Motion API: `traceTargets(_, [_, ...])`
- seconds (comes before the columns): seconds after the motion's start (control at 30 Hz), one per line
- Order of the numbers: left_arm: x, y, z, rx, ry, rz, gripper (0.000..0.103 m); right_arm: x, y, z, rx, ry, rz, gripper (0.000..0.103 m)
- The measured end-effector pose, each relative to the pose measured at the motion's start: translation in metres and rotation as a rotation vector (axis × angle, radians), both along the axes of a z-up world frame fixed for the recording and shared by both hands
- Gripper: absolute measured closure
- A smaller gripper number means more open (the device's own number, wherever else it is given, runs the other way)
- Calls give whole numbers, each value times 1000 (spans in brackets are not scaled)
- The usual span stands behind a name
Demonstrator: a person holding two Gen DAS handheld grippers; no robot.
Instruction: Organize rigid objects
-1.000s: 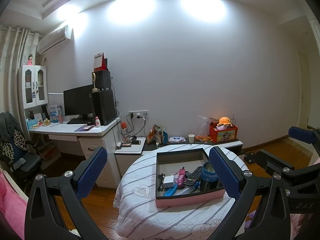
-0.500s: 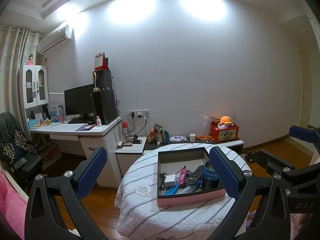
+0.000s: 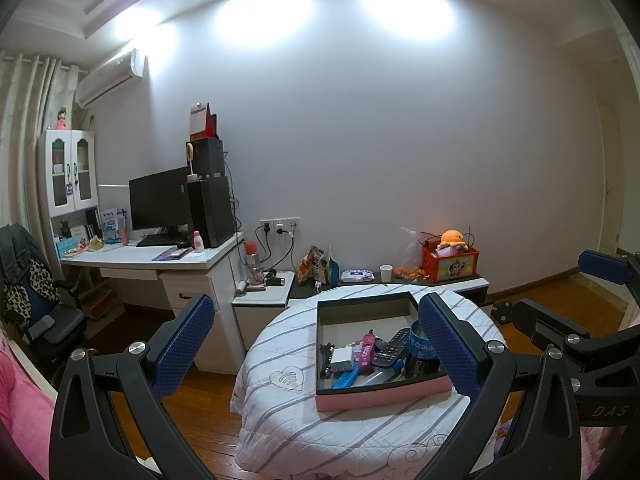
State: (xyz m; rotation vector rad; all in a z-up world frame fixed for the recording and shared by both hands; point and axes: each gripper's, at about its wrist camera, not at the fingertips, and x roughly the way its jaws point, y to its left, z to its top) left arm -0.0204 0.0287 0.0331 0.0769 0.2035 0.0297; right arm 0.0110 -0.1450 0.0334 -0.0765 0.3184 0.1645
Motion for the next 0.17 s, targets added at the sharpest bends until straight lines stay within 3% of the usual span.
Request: traceTargets(0.17, [1,-2,0,1,1,0,0,0,0,-1,-1,0,1,0])
